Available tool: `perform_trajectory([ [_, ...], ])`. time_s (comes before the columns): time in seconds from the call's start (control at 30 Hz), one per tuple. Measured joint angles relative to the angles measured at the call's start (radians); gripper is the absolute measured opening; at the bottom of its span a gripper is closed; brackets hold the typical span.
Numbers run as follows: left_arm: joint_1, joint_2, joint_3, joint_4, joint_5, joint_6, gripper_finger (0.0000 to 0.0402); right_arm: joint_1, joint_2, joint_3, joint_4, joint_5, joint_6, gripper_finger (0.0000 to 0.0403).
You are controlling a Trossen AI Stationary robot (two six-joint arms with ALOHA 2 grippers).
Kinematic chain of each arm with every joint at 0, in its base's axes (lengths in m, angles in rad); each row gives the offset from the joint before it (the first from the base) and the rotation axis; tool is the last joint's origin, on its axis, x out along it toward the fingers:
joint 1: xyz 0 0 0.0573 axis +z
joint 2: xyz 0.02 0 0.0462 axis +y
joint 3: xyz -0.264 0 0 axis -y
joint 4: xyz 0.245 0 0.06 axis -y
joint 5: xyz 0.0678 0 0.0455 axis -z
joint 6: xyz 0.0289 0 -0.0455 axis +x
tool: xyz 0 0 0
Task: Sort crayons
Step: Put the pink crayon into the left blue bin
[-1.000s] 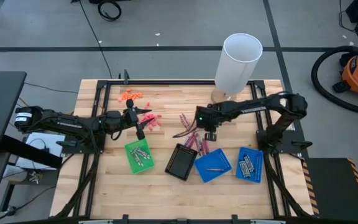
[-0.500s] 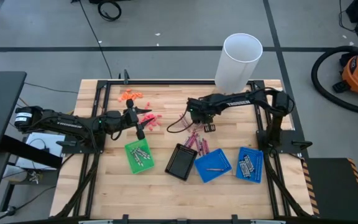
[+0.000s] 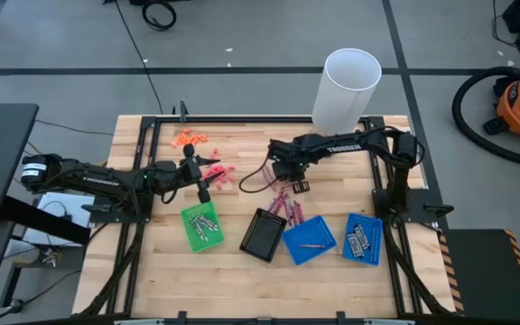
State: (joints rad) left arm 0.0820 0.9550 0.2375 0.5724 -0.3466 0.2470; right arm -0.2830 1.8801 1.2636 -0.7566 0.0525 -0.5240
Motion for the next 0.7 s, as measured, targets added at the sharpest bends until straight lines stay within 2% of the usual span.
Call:
perform_trajectory([
  [0.57,0.0,0.0,0.0,-0.007,0.0,0.0,0.0187,-0.029,0.076,0.002,0.018,-0.065,-0.003,0.0102],
  [0.7,0.0,0.0,0.0,-0.007,0.0,0.0,0.0187,-0.04,0.077,0.001,0.016,-0.075,-0.003,0.0084],
])
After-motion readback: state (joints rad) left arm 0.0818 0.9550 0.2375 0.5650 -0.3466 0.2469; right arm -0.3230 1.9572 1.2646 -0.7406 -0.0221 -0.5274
